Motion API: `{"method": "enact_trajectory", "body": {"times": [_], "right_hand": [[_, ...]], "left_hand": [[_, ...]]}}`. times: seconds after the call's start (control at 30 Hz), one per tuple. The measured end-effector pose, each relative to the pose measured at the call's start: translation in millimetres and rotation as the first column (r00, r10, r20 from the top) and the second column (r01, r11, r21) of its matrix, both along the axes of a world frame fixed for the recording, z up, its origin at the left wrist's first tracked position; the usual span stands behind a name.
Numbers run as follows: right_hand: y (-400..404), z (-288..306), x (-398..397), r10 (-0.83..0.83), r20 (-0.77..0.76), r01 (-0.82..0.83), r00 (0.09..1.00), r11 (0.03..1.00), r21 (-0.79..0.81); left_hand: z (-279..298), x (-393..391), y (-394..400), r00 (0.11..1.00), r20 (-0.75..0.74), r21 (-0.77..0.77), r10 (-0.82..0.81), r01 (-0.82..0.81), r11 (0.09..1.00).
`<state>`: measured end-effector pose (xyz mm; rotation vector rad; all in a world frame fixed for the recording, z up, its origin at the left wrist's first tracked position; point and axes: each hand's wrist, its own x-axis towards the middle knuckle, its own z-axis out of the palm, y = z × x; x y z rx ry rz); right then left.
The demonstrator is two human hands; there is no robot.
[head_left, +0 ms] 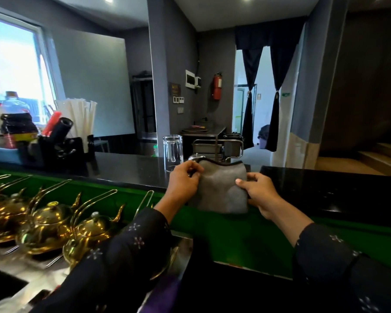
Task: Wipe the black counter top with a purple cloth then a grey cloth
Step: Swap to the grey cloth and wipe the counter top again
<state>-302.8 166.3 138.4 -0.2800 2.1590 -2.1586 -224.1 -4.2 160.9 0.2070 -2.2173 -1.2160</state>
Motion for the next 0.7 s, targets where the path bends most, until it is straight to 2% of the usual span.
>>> {"method": "enact_trajectory", "body": {"times": [0.1, 0.27, 0.47, 0.57, 0.7], "right_hand": [[-26.1, 1.4, -6.3, -0.002, -0.094, 0.003, 0.996, 1.0, 0.014], [-65.1, 1.2, -15.3, 0.107, -0.223, -0.071, 0.969, 0.984, 0.163], [-103.4, -3.6, -39.0, 0.112, -0.303, 0.004, 0.946, 0.934, 0.356], [-114.7, -3.4, -49.7, 0.107, -0.325, 0.051, 0.94, 0.895, 0.442], [-123.3, -0.8, -61.7, 0.152, -0.329, 0.083, 0.932, 0.795, 0.601]], "left_hand": [[9.9, -4.1, -30.9, 0.998, 0.056, -0.059, 0.009, -0.006, 0.998], [15.3, -21.3, -74.7, 0.984, 0.177, -0.147, -0.009, 0.036, 0.989], [8.9, -51.2, -108.1, 0.972, 0.235, -0.251, 0.026, 0.035, 0.967], [2.8, -65.4, -117.2, 0.966, 0.253, -0.328, 0.055, 0.032, 0.944], [-8.4, -74.4, -127.0, 0.93, 0.344, -0.476, 0.133, 0.05, 0.878]]}}
